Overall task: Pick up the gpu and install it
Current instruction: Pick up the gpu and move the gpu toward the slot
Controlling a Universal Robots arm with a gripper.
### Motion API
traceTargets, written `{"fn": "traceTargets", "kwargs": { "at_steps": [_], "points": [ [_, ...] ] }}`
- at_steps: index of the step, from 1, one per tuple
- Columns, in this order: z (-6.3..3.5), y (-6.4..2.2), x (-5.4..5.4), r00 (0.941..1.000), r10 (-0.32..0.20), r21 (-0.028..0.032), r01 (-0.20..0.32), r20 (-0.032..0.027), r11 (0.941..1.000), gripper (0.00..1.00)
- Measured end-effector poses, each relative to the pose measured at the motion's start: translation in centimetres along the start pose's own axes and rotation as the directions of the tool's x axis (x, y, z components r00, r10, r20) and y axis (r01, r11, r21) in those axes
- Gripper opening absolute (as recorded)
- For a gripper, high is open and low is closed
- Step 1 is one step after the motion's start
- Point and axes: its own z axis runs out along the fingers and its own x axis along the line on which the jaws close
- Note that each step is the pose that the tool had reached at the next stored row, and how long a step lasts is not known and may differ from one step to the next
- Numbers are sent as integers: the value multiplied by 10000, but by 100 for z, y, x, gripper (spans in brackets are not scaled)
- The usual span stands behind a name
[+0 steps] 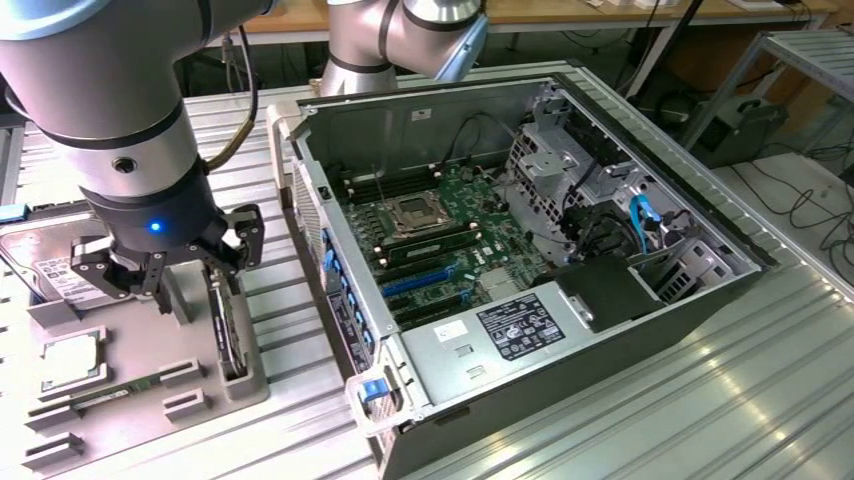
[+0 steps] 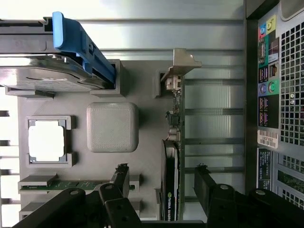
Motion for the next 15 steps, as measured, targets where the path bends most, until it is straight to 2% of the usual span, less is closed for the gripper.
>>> {"fn": "traceTargets", "kwargs": {
  "at_steps": [6,11,13,15],
  "points": [
    [9,-5,0,10000,0,-1,0,2,10000,66],
    [82,-14,1,10000,0,1,0,1,10000,66],
    [102,-17,1,10000,0,3,0,21,10000,66],
    [110,-17,0,10000,-4,33,4,71,10000,66]
  ]
}}
